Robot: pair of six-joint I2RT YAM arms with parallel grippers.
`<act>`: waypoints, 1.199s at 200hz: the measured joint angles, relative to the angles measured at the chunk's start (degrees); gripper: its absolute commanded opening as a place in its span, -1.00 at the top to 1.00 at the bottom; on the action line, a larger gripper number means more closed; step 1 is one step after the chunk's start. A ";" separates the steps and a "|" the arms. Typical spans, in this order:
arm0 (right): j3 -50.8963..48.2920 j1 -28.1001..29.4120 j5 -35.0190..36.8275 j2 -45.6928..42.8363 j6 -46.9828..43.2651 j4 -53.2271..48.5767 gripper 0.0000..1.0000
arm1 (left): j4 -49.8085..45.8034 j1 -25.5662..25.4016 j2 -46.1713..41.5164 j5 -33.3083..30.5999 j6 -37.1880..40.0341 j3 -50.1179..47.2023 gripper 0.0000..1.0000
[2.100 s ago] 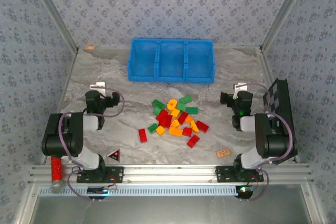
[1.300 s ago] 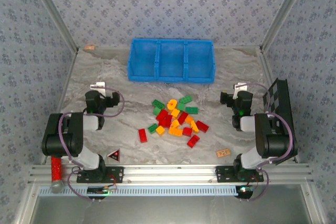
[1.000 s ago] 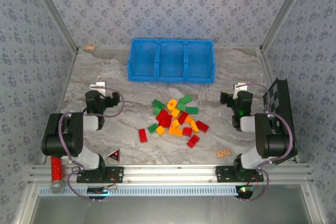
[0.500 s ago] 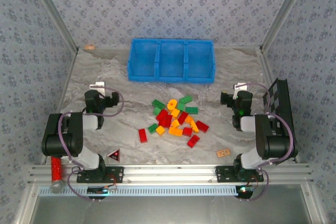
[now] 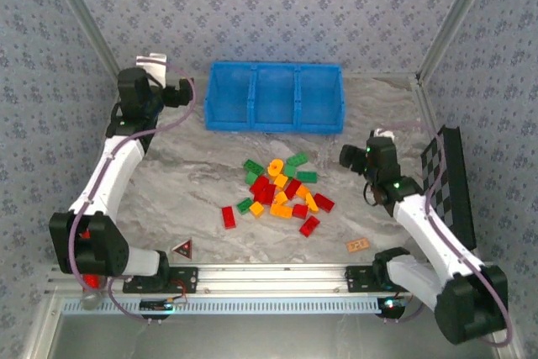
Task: Sort the legos into containers by color
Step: Pick up the lego from the bottom-center of the table.
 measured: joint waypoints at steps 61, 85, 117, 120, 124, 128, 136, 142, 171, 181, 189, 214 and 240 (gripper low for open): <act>-5.29 34.42 7.69 -14.69 38.01 -23.56 -0.56 | -10.29 -0.33 2.89 2.23 -1.64 2.71 -0.99; -4.50 46.80 12.15 -9.31 48.92 -26.88 -0.54 | -10.84 -1.88 4.85 2.97 -3.26 2.71 -0.99; 1.07 53.18 14.08 7.02 57.31 -28.13 -0.53 | -10.23 -5.18 5.70 2.99 -4.42 2.69 -0.99; 1.60 53.53 14.10 8.24 57.86 -28.09 -0.53 | -10.19 -5.42 5.73 2.99 -4.46 2.69 -0.99; 2.25 54.05 14.12 9.90 58.64 -27.91 -0.53 | -10.12 -5.84 5.73 2.99 -4.50 2.69 -0.99; 2.80 54.47 14.12 11.47 59.36 -27.63 -0.53 | -9.99 -6.19 5.73 2.97 -4.55 2.69 -1.00; 3.72 55.21 14.12 13.94 60.61 -27.23 -0.56 | -9.73 -6.80 5.73 2.97 -4.63 2.69 -0.99; 4.33 55.71 14.12 15.67 61.61 -26.88 -0.58 | -9.51 -7.21 5.73 2.93 -4.63 2.69 -0.99; 6.21 56.85 13.73 21.27 64.72 -25.94 -0.52 | -8.90 -8.92 5.73 2.71 -4.63 2.69 -0.99; 6.64 56.89 13.38 22.75 65.40 -25.88 -0.49 | -8.90 -9.40 5.70 2.56 -4.63 2.69 -1.00; 6.91 56.89 13.09 23.78 65.79 -25.79 -0.47 | -8.90 -9.73 5.68 2.47 -4.61 2.69 -0.99; 7.06 56.24 11.72 25.92 66.05 -25.03 -0.44 | -8.96 -10.16 5.62 2.29 -4.42 2.60 -1.00; 6.93 54.80 10.64 27.21 65.96 -23.65 -0.41 | -9.22 -10.16 5.57 1.55 -3.93 2.54 -1.00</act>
